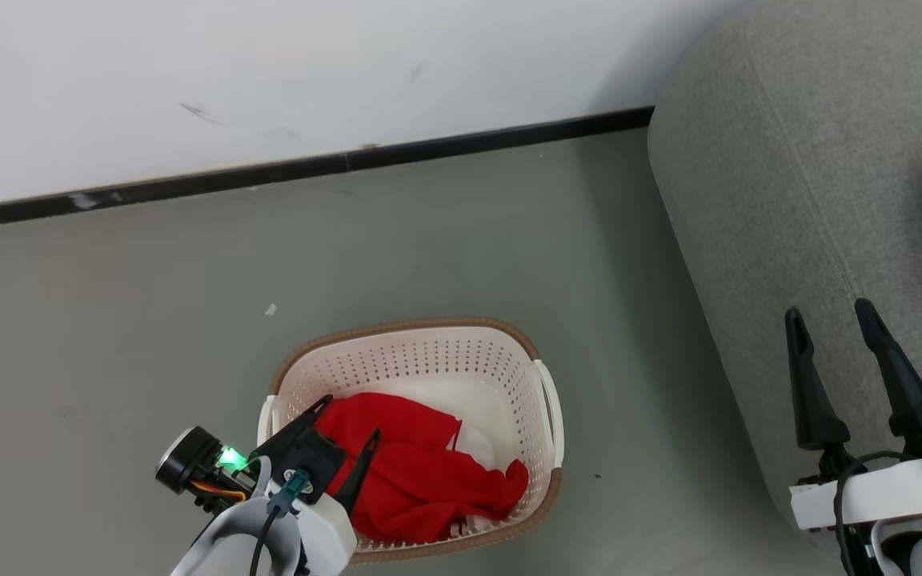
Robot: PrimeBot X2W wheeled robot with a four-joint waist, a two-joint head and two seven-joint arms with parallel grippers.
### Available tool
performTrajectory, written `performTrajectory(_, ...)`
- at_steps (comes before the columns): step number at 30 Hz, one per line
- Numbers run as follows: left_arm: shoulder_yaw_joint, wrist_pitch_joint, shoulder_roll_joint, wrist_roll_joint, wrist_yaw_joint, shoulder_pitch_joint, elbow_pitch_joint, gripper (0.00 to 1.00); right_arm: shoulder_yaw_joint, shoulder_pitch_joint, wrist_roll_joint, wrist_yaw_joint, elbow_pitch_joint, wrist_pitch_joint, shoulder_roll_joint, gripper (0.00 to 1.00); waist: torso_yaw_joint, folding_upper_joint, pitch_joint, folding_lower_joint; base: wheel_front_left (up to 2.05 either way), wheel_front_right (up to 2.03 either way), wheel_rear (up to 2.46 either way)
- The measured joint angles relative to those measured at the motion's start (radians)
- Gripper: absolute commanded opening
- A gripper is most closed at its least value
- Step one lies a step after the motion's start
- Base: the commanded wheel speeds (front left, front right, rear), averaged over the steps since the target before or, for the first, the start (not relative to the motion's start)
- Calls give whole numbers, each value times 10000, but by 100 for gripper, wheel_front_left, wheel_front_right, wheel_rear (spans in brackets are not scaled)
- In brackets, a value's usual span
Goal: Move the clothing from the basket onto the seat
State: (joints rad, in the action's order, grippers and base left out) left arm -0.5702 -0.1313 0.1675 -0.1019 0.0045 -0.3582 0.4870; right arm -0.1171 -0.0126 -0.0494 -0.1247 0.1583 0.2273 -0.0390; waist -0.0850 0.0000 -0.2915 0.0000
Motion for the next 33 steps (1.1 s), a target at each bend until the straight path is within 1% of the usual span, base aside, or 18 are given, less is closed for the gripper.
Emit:
performTrajectory(3,-67,29,-79,157,-79,-197,196,100,-10,86,0,0,161,0,4,100,-96,0,-337,0,0,0,0)
performTrajectory(12,-345,23,-86,596,-84,-895,734,100,-151,894,-21,0,589,15,6,100,-386,0,-1343,0,0,0,0)
performTrajectory(19,-535,15,-75,986,-84,-1431,1177,100,-132,1367,-144,0,648,19,6,100,-591,0,-2080,0,0,0,0)
performTrajectory(26,-1005,-27,-10,1595,-173,-1900,1551,100,-174,1778,-257,0,652,35,4,100,-784,0,-2754,0,0,0,0)
performTrajectory(33,-1170,-25,-31,1835,-174,-2464,1973,100,-123,2212,-384,0,642,105,4,100,-964,0,-3361,0,0,0,0)
